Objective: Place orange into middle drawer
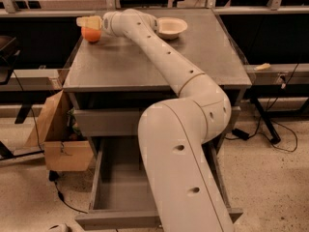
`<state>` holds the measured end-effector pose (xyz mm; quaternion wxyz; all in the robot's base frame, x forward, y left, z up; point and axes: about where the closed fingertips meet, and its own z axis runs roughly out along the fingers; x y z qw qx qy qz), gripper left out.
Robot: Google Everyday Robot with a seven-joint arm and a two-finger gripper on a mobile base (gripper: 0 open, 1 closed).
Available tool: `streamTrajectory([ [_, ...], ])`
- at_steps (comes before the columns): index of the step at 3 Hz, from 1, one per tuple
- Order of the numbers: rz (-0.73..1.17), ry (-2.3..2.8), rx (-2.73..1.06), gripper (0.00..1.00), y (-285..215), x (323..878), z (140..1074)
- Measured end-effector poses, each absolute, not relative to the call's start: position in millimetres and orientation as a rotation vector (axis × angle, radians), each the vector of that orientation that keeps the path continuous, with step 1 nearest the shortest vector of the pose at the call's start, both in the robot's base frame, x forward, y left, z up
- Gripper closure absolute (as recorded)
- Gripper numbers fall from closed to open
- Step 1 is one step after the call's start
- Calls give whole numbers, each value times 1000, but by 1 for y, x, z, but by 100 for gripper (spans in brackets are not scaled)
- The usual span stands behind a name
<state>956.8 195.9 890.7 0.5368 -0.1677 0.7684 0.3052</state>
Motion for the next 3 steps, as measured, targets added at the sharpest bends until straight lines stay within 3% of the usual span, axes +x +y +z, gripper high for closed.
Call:
streamTrajectory([
  [2, 788, 1811, -436, 0, 225, 952, 891],
  [3, 809, 1822, -459, 19, 237, 952, 884],
])
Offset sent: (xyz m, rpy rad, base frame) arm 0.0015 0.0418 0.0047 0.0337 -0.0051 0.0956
